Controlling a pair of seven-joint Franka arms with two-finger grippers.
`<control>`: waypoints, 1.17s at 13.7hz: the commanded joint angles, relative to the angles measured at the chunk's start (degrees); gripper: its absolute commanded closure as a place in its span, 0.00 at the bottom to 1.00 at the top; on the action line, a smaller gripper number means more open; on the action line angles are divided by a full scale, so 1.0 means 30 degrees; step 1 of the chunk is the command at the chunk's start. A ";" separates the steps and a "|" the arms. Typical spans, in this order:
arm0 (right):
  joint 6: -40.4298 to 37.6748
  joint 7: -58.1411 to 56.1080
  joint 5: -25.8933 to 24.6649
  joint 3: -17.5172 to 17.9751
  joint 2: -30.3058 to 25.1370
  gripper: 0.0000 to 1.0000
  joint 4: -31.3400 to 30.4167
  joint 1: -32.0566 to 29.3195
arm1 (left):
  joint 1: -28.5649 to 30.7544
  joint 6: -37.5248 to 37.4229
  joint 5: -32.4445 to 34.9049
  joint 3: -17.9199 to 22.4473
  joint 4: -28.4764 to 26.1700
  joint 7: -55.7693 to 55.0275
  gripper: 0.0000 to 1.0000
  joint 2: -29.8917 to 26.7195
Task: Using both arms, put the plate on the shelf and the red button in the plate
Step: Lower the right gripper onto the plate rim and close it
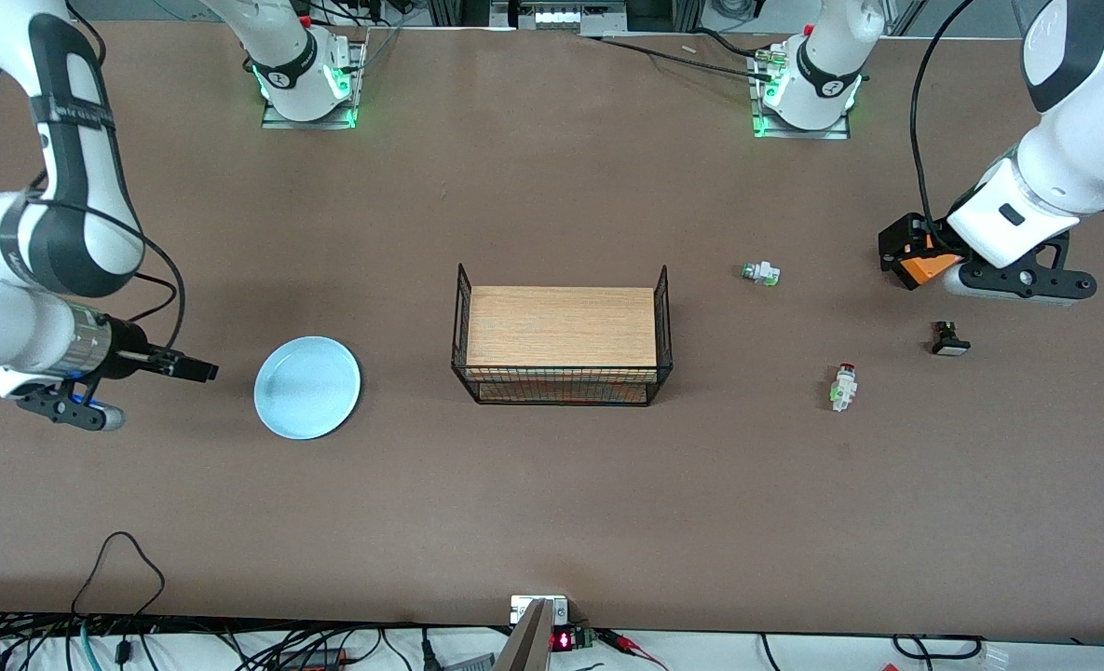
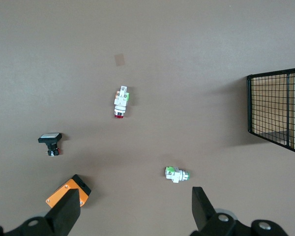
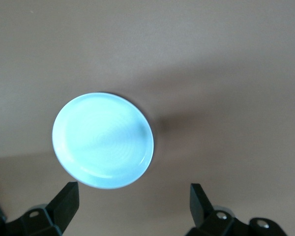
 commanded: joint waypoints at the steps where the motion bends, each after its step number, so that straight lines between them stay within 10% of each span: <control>1: 0.1275 -0.0447 0.0175 0.0390 0.1053 0.00 0.0025 -0.0092 | 0.0038 -0.0420 -0.0385 0.0040 0.0525 0.0482 0.00 0.0209; 16: 0.8073 -0.3054 0.0029 0.0861 0.5071 0.00 -0.0236 0.0520 | 0.0154 -0.0391 -0.0414 0.0069 0.0554 0.0482 0.00 0.0239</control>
